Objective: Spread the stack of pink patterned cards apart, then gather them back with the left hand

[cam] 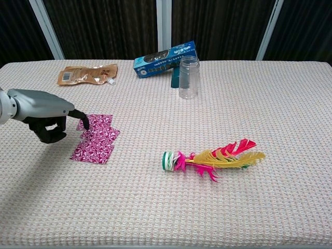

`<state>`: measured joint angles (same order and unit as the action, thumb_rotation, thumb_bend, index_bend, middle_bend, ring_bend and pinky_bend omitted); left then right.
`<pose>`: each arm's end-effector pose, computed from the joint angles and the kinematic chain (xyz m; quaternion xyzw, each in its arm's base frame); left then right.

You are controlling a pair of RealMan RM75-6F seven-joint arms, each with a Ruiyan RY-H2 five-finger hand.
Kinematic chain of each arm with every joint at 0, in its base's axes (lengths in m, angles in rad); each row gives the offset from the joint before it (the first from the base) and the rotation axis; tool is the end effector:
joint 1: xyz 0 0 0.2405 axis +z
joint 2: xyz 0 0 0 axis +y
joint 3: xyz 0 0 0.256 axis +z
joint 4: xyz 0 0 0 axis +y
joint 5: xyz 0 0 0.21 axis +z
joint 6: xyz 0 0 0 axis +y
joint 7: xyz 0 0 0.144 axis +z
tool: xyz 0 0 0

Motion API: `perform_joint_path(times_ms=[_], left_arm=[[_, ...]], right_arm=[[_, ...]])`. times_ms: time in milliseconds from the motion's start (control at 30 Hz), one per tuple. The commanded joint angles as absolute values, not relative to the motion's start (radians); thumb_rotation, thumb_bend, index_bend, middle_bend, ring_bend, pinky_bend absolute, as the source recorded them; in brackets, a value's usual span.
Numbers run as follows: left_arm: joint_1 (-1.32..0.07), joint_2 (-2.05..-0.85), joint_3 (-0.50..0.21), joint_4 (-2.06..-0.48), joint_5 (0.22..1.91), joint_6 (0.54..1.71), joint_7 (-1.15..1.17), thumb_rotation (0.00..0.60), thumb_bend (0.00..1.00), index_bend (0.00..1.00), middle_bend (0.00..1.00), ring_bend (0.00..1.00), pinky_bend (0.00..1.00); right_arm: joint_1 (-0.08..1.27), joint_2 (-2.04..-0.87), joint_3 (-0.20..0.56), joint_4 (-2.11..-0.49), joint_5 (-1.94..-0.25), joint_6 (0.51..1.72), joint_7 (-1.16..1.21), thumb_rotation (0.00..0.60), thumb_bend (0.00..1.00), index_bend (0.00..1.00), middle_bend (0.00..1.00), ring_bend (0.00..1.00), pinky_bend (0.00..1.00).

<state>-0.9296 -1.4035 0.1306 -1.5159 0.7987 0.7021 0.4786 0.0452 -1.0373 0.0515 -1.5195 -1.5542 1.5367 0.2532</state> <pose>-0.2116 0.3252 -0.0206 -0.8398 -0.3796 -0.1203 0.3691 -0.3298 -0.1698 0.1994 0.5760 -0.3946 0.4272 0.5745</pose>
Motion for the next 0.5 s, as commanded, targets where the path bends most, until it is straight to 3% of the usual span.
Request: perform_joint_path(times_ms=[33,500], left_arm=[[-0.924,-1.402,0.139,-1.513,0.783,0.705,0.484,0.6,0.61,0.26,0.89,0.95,0.98],[-0.939,-1.431,0.144,-1.477,0.721,0.694,0.521,0.6,0.61,0.26,0.89,0.95,0.98]], right_arm=[[0.046,-1.039,0.052,-1.518,-1.555,1.536,0.254,0.452,0.19,0.16,0.1,0.01,0.0],[0.042,-1.037,0.051,-1.518,-1.551,1.536,0.254,0.455,0.19,0.16,0.1,0.02,0.0]])
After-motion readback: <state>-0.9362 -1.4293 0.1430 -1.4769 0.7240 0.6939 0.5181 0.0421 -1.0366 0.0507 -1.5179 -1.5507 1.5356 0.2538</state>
